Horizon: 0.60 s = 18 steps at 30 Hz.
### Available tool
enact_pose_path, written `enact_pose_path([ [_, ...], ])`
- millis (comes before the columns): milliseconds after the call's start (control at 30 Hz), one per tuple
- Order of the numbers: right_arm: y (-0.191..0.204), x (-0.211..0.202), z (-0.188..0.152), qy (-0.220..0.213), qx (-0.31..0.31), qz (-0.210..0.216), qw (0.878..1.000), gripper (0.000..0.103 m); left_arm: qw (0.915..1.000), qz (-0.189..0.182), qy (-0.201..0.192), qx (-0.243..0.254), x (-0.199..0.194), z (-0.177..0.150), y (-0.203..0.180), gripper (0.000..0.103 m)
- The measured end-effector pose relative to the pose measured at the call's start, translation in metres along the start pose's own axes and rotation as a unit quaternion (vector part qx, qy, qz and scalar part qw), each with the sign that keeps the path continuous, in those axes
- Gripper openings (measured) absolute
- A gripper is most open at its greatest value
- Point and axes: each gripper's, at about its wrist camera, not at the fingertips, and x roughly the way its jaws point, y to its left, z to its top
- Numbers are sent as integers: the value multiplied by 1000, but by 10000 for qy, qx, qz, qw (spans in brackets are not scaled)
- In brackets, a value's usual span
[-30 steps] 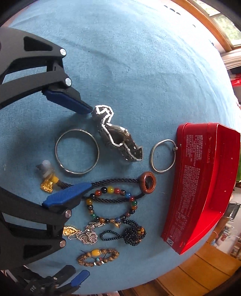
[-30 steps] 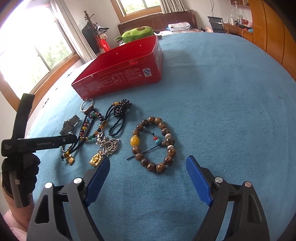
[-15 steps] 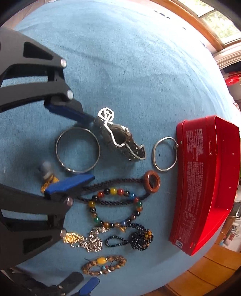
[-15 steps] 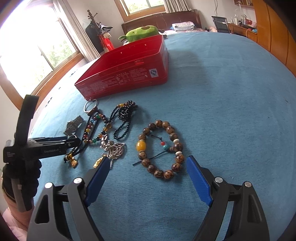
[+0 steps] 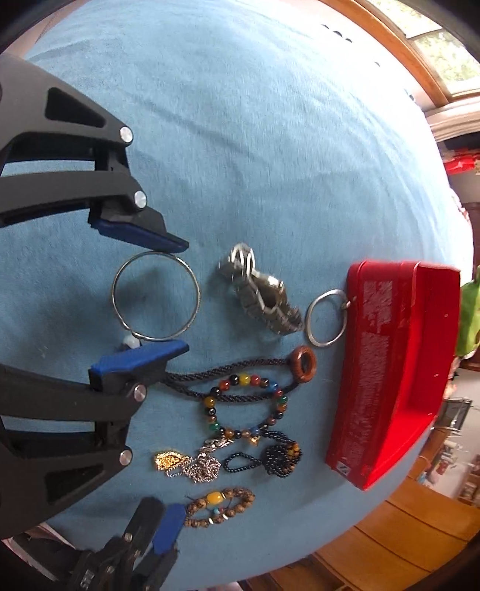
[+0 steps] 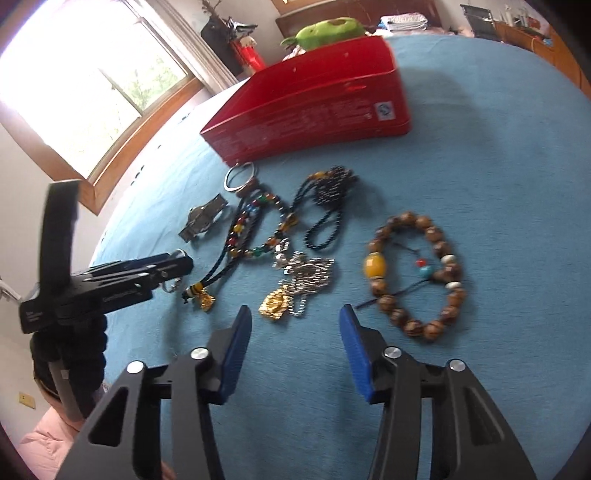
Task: Organize jewelry
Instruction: 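Grasp the silver bangle with the left gripper while the right gripper reaches toward the gold pendant, then grasp the gold pendant necklace with the right gripper while the left gripper holds the bangle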
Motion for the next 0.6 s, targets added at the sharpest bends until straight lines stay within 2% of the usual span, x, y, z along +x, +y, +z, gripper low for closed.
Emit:
enact_pose_path([
  [33, 4, 4, 1, 46, -28, -4, 10000, 41, 10000, -3, -41, -27, -4, -2, 1, 48],
  [200, 11, 14, 4, 129, 3, -151, 9998, 40, 9999, -43, -81, -110, 1, -15, 19, 48],
  [267, 12, 17, 6, 157, 33, -232, 9996, 40, 9999, -81, -59, -110, 10, -2, 37, 48],
  [400, 22, 24, 6, 255, -42, -272, 9993, 40, 9998, -186, -54, -75, 6, -4, 44, 48],
  [533, 30, 22, 6, 255, -47, -304, 9992, 29, 9996, -229, -132, -24, 2, -3, 52, 48],
  [600, 33, 22, 5, 344, -28, -356, 9988, 29, 9996, -253, -156, -7, -3, -10, 62, 48],
])
